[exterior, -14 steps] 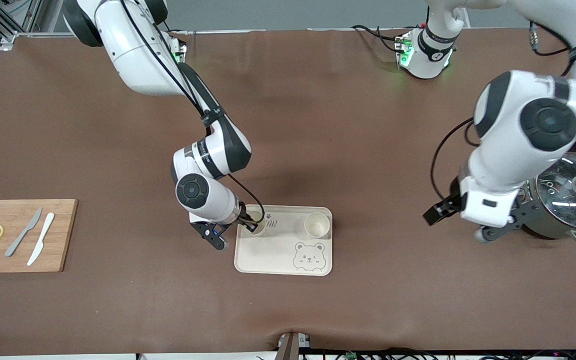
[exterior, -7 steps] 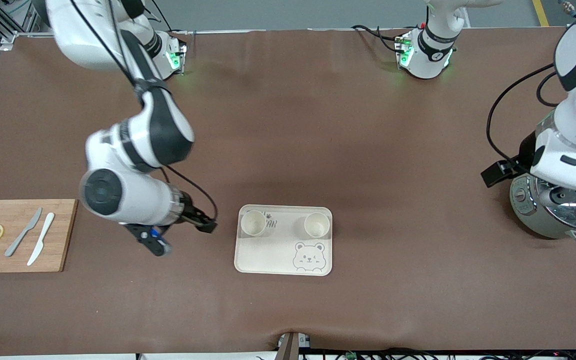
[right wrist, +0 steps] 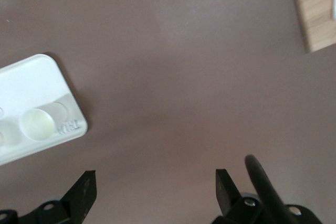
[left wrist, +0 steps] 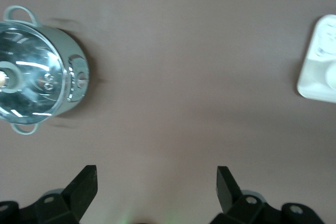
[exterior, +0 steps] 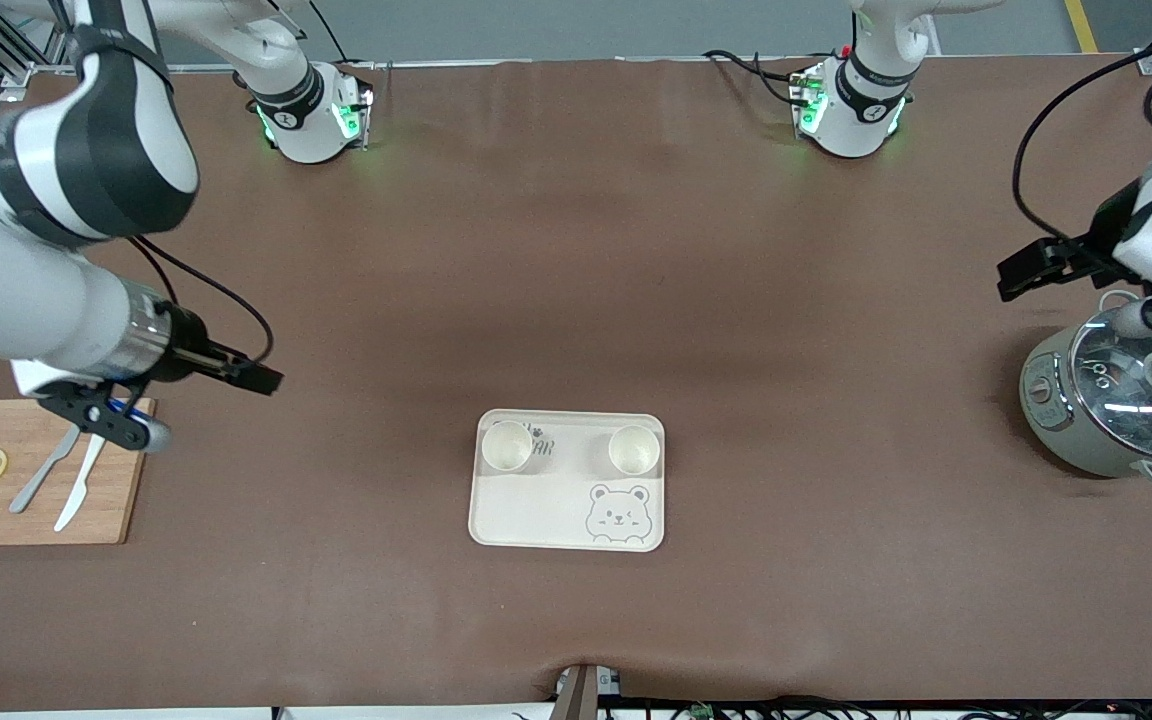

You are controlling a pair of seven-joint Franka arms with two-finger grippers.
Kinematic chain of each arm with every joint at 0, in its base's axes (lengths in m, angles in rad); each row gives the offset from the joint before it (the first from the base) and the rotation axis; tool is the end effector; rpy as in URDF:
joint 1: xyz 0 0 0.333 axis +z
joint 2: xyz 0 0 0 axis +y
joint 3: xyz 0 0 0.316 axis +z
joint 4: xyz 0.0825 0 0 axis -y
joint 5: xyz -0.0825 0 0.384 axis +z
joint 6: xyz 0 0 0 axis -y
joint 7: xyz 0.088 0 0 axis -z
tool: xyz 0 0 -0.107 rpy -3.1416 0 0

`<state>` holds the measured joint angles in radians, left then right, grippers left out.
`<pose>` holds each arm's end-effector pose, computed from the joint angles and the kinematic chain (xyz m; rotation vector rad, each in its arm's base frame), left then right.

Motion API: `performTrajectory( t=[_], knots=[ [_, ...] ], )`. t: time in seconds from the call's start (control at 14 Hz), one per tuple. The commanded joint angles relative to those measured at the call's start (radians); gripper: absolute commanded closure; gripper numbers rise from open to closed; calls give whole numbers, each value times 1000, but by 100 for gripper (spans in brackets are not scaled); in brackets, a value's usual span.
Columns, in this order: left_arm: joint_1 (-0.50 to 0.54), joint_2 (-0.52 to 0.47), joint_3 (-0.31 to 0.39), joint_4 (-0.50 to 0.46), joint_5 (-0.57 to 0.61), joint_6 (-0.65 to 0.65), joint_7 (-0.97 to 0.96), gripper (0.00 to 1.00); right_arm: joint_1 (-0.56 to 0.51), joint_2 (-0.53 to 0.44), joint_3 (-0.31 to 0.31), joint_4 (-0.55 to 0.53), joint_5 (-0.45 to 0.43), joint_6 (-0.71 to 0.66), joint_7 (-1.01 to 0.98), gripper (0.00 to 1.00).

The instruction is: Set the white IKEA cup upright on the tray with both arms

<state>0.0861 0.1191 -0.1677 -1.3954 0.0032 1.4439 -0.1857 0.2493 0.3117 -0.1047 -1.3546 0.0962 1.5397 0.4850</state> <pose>0.5766 -0.0402 0.6289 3.1280 0.1642 -0.1105 0.6294 0.1122 0.5378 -3.0671 0.5272 0.2160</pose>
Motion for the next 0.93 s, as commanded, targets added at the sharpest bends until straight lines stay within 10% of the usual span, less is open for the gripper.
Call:
performTrajectory(
  t=[0.0, 0.5, 0.86],
  knots=[
    [51, -76, -12, -68, -51, 1, 43, 0, -98, -133, 17, -124, -29, 20, -255, 0],
    [47, -236, -105, -263, -22, 128, -3, 0, -225, -313, 17, -181, -122, -27, -514, 0],
    [57, -178, -108, -179, -5, 118, 6, 0, -219, -353, 22, -207, -116, -75, -673, 0]
  ],
)
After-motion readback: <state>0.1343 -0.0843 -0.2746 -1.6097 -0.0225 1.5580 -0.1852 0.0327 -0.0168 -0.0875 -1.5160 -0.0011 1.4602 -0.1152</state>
